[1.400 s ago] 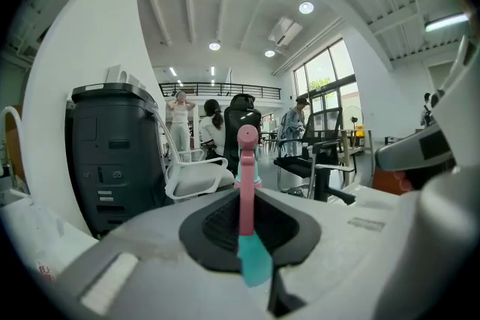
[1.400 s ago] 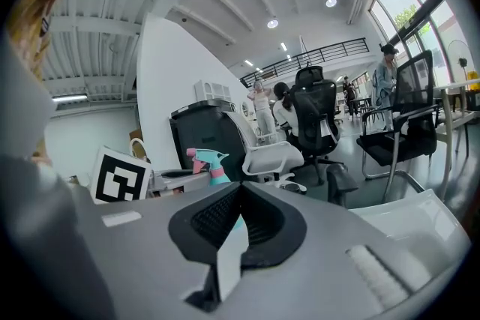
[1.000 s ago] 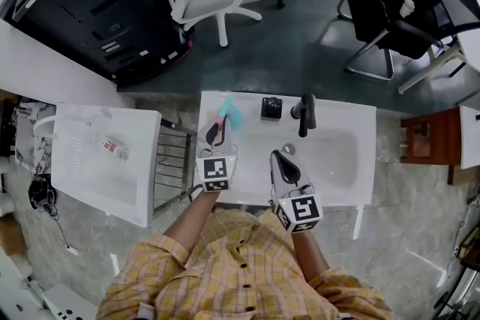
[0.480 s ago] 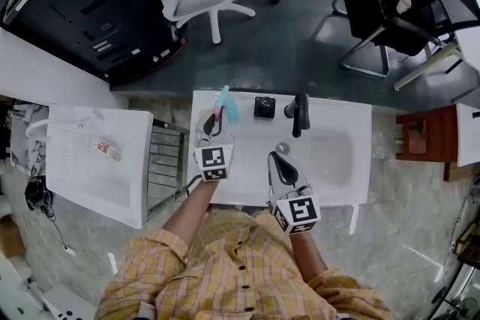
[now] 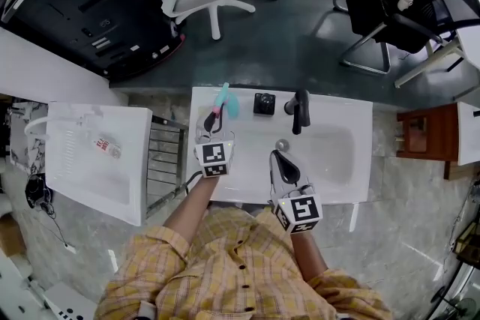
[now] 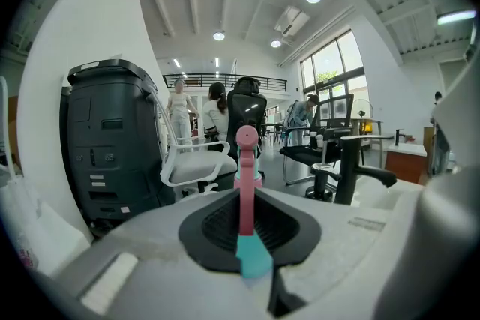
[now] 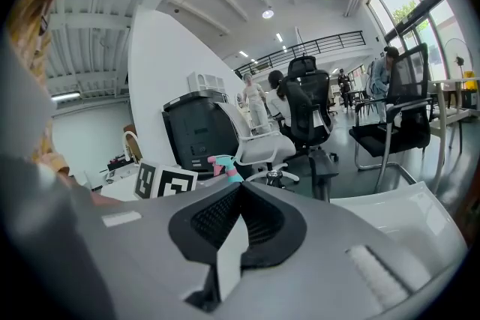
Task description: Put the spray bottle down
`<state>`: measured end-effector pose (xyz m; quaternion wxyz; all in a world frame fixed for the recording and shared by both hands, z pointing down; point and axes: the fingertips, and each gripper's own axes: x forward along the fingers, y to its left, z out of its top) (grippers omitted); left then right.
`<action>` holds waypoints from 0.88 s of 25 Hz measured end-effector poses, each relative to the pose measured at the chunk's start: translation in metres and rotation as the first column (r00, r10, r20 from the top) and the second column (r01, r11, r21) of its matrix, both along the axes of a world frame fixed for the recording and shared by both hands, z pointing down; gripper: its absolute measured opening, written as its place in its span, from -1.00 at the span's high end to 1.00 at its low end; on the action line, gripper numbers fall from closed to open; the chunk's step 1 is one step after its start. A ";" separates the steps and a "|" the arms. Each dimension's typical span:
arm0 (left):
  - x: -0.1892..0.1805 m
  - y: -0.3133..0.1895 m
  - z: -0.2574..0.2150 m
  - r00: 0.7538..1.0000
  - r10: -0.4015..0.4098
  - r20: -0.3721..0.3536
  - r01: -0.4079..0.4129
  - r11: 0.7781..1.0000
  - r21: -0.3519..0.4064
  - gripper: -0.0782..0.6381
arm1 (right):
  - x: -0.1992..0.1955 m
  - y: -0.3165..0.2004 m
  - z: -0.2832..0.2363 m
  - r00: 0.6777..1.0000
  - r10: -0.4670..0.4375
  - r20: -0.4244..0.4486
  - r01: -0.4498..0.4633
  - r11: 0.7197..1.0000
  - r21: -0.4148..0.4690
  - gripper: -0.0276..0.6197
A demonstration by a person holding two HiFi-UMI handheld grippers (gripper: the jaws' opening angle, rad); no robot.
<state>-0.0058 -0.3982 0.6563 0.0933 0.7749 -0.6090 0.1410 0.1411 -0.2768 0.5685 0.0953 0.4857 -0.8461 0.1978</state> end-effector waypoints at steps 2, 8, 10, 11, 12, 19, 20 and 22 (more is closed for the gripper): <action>-0.002 0.002 0.003 1.000 -0.012 -0.017 0.012 1.000 -0.017 0.72 | -0.003 0.001 -0.001 1.000 -0.006 0.000 0.006 1.000 0.001 0.91; -0.001 -0.001 0.004 0.999 -0.006 -0.035 0.005 0.999 -0.037 0.66 | -0.004 0.002 -0.001 1.000 -0.009 -0.007 0.009 1.000 -0.004 0.91; -0.003 -0.001 0.003 0.999 -0.010 -0.044 0.008 0.999 -0.041 0.59 | -0.005 0.003 -0.001 1.000 -0.011 -0.010 0.011 1.000 -0.005 0.91; -0.003 -0.001 0.003 0.999 -0.009 -0.050 0.007 0.999 -0.045 0.54 | -0.005 0.003 -0.001 1.000 -0.011 -0.012 0.011 1.000 -0.005 0.91; -0.002 -0.001 0.003 0.999 -0.005 -0.054 0.003 0.999 -0.050 0.50 | -0.005 0.004 -0.001 1.000 -0.009 -0.016 0.009 1.000 -0.003 0.91; 0.001 0.006 0.000 0.998 0.030 -0.061 -0.034 0.997 -0.065 0.40 | -0.012 0.007 -0.005 0.999 -0.007 -0.042 0.008 1.000 0.020 0.91; 0.001 0.008 -0.003 0.998 0.033 -0.062 -0.036 0.997 -0.061 0.40 | -0.013 0.008 -0.006 0.999 -0.007 -0.042 0.008 1.000 0.023 0.91; 0.001 0.011 -0.009 0.997 0.039 -0.065 -0.042 0.998 -0.054 0.40 | -0.014 0.010 -0.009 0.999 -0.004 -0.040 0.006 1.000 0.030 0.91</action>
